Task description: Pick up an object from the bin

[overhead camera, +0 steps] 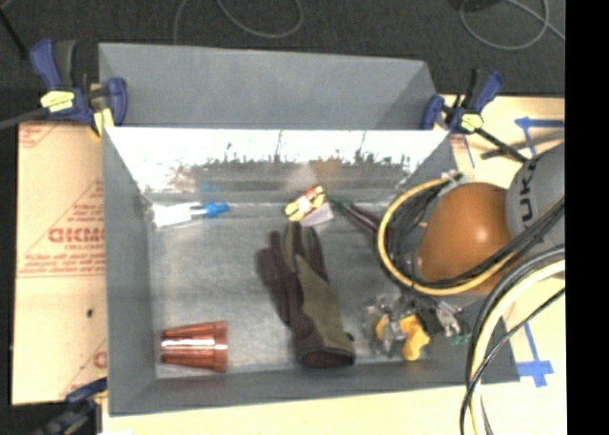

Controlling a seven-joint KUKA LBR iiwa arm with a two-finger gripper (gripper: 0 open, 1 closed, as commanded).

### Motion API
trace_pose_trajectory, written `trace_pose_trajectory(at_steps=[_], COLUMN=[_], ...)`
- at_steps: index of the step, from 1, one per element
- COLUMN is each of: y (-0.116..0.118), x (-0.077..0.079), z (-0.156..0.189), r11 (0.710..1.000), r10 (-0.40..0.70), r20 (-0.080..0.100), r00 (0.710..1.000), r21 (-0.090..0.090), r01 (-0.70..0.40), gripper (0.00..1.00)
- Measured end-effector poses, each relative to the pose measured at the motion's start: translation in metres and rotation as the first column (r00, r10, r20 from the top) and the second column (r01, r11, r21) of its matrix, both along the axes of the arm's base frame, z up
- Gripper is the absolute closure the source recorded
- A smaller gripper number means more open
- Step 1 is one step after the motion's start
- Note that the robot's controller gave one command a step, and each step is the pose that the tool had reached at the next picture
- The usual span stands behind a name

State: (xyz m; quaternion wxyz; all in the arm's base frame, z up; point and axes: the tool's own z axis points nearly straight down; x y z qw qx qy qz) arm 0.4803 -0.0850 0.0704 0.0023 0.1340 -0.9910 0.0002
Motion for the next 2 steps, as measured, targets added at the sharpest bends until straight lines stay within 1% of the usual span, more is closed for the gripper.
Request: trace_pose_trajectory(at_steps=[1,2], y=[0.0,-0.008], x=[0.0,-0.006], z=[0.0,0.05], r11=[1.0,1.0], r10=[0.001,0.017], r20=[0.0,-0.006], r00=[1.0,1.0], r21=[0.0,0.002], r01=[-0.001,-0.017], gripper=[1.0,1.0])
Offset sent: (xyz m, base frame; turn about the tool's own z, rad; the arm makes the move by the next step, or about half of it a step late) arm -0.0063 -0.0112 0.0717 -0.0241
